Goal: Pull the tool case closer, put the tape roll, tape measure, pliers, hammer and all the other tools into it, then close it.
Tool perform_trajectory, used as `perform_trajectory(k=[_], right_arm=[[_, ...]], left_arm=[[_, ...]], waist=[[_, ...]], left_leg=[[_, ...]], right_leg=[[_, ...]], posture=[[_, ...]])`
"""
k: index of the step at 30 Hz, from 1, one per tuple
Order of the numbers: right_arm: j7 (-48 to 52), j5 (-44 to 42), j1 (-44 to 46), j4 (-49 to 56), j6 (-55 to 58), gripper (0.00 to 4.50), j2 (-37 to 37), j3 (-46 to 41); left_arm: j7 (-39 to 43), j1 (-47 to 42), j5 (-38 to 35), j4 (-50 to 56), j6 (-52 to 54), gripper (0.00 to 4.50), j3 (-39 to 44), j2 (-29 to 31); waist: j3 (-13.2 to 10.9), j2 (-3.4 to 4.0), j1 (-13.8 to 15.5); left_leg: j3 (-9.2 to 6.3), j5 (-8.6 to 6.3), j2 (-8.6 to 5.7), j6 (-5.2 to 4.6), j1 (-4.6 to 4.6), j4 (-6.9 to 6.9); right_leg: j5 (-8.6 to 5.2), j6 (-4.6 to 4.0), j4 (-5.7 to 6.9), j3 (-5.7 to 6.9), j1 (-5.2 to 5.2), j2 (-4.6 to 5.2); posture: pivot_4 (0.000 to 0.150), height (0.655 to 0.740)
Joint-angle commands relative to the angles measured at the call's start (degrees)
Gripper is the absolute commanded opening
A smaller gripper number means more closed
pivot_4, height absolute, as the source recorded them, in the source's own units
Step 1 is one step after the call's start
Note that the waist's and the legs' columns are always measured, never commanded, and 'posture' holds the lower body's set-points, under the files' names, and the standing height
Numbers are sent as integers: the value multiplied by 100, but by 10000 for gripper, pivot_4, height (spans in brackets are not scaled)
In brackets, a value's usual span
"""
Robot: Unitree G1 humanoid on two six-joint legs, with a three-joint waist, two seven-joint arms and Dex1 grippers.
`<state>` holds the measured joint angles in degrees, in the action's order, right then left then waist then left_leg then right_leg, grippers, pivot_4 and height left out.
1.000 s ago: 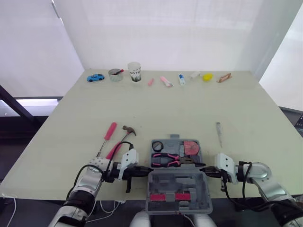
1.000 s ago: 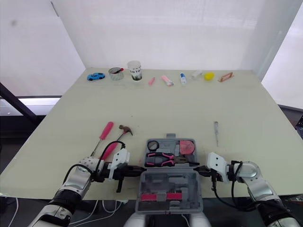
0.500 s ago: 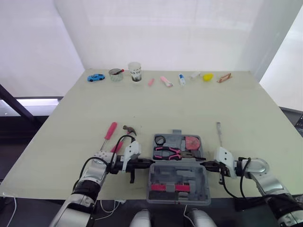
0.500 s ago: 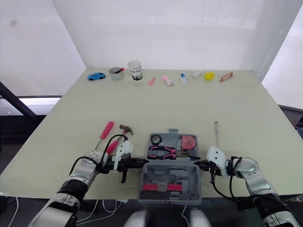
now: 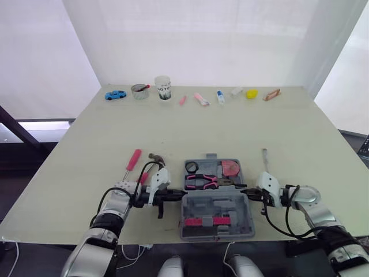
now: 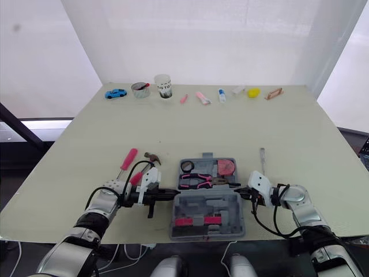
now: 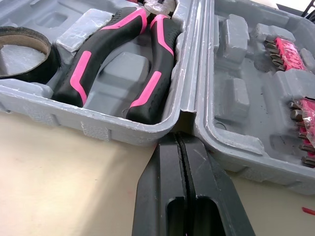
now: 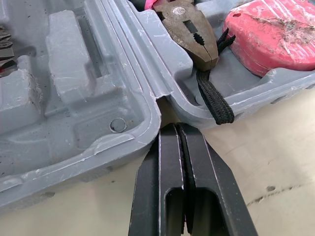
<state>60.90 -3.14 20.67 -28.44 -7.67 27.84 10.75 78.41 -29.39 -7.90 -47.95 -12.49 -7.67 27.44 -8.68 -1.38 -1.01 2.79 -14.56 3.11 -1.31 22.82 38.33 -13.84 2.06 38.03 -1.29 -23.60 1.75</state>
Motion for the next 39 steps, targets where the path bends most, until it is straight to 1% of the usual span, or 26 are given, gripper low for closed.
perform_trajectory(k=[1,16,29,39], right_arm=[[-48,-12,191,-5,-162,503,-177,33],[-158,101,304,-189,-303,503,-279,17],[-291,200,440,-474,-521,503,-244,-49],[-283,221,346,-430,-526,503,-188,-48]], left_arm=[[-105,-208,55,-100,-135,0,84,-1],[-267,-452,169,-519,-312,0,150,-84],[-309,-513,217,-627,-384,0,149,-208],[-289,-522,248,-688,-398,0,179,-223]], waist=[[0,0,0],[0,0,4],[0,0,18],[0,0,26]], left_leg=[[0,0,1,0,0,0],[0,0,1,0,1,-1],[1,0,0,0,1,0],[1,0,-1,0,2,0]], right_leg=[[0,0,0,0,0,-1],[0,0,0,0,0,-1],[1,0,0,0,0,0],[1,0,0,0,0,2]], posture=[[1500,7400],[1500,7400],[1500,7400],[1500,7400]])
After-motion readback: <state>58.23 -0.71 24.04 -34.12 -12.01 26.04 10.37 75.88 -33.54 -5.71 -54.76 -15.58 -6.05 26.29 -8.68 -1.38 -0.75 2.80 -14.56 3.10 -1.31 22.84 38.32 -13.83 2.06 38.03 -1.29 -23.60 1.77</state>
